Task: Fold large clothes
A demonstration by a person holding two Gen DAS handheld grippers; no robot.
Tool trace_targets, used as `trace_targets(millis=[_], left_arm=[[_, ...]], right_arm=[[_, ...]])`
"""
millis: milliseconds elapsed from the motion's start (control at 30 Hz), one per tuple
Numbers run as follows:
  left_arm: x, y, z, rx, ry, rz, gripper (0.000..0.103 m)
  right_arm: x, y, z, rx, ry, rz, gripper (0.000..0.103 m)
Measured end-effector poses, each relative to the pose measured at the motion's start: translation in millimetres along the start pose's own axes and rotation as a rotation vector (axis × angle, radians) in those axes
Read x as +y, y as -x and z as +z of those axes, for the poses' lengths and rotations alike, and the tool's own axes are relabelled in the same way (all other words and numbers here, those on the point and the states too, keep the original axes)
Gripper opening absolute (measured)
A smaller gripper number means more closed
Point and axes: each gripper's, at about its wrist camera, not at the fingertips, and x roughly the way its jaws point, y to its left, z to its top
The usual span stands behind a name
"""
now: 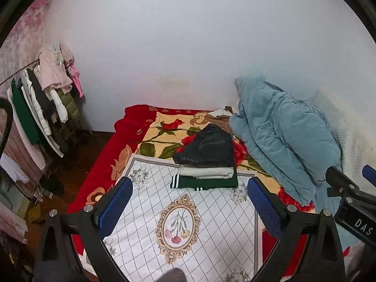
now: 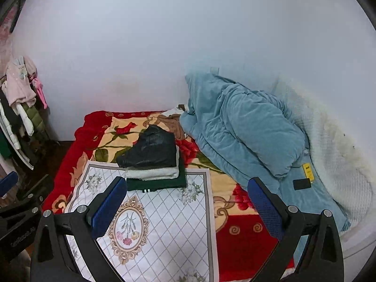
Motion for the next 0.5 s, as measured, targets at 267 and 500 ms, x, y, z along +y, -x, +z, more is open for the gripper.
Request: trace_targets(millis=[267,500], left_arm=[[-1.6,25.0,-2.5,0.034,-0.001,0.011,0.1],[0.3,43.6,-4.4,0.005,0.005,0.029,0.1]], right_arm=[[-6.0,27.9,5.1,0.012,0.016,0.023,0.103],[-11.6,50.5,15.2,-0.014,0.023,0.019,0.103]])
